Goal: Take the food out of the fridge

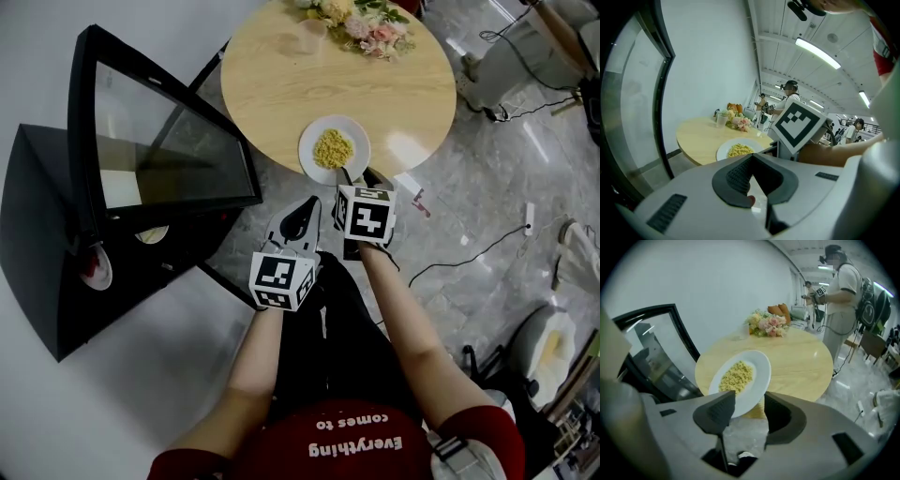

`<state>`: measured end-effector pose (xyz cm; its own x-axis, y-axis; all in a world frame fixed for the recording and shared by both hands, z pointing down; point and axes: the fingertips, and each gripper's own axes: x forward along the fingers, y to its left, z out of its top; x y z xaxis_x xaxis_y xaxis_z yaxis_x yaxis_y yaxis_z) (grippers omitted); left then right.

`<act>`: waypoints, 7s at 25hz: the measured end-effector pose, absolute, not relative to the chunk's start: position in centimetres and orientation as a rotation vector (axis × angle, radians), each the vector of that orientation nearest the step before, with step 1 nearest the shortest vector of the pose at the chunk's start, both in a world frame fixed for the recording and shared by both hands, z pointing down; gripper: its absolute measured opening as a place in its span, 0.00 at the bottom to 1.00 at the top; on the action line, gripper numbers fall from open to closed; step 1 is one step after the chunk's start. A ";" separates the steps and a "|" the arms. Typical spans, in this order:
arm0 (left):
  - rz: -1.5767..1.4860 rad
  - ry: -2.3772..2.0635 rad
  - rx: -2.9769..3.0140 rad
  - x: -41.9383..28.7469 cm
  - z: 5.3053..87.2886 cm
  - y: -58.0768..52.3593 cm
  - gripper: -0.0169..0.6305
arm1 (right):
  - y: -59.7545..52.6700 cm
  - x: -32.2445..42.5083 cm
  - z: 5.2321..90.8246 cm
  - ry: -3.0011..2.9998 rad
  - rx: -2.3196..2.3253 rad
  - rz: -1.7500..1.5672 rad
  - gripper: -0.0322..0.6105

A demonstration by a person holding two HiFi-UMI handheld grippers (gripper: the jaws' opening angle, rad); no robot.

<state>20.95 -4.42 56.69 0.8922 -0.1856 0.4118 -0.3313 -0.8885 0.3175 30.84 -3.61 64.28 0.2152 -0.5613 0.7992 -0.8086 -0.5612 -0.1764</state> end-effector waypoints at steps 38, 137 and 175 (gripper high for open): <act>0.639 -0.276 2.746 20.8 56.1 -3.3 0.03 | -1.4 16.8 58.8 -1.976 1.930 0.987 0.07; 0.822 -1.268 2.332 -20.3 60.7 -12.1 0.03 | -18.0 -14.9 65.8 -2.413 1.093 2.575 0.08; 0.596 -0.993 2.639 -9.3 46.7 -4.5 0.03 | 3.0 -2.0 49.5 -2.571 1.243 2.483 0.09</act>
<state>-9.31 -4.46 46.69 0.6826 -0.5674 0.4606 -0.6734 -0.7331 0.0950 -1.98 2.97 49.46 -0.6065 -0.7948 -0.0189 -0.0088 0.0305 -0.9995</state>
